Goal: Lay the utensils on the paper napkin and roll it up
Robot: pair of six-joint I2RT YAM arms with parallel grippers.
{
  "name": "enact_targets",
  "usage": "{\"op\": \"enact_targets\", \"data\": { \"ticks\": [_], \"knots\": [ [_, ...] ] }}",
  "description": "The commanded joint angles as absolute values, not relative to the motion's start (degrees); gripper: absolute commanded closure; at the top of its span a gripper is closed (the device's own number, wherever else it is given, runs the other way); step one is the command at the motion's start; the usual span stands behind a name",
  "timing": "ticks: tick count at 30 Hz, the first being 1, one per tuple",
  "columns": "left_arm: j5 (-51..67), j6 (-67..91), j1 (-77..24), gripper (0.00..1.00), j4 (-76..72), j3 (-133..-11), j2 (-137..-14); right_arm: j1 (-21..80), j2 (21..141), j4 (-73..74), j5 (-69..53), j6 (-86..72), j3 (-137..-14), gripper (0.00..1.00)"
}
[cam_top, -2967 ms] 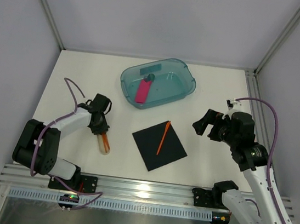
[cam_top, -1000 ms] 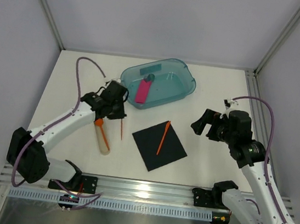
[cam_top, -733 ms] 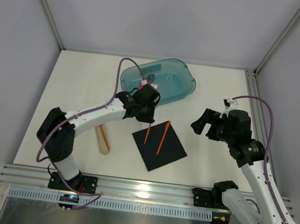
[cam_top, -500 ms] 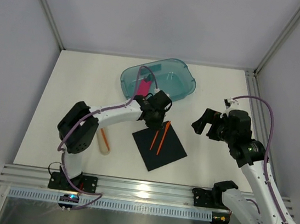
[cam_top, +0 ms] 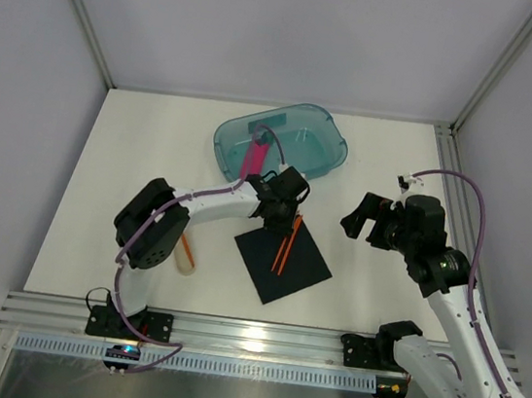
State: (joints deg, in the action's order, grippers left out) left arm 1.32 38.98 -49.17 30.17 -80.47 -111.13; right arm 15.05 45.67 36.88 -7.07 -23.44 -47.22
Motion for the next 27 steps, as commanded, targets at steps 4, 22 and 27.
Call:
{"op": "enact_targets", "data": {
  "ticks": [4,22,27],
  "knots": [
    [1.5,40.2,-49.5,0.97,28.2,-81.9,-113.1,15.4,45.4,36.1,-5.6,-22.1,-47.8,0.0],
    [1.5,41.0,-49.5,0.89,27.7,-82.0,-114.4,15.4,45.2,36.4,-5.0,-22.0,-47.5,0.0],
    [1.4,41.0,-49.4,0.86,27.9,-82.2,-114.8,15.4,45.4,36.5,-4.8,-21.8,-47.5,0.0]
  ]
}}
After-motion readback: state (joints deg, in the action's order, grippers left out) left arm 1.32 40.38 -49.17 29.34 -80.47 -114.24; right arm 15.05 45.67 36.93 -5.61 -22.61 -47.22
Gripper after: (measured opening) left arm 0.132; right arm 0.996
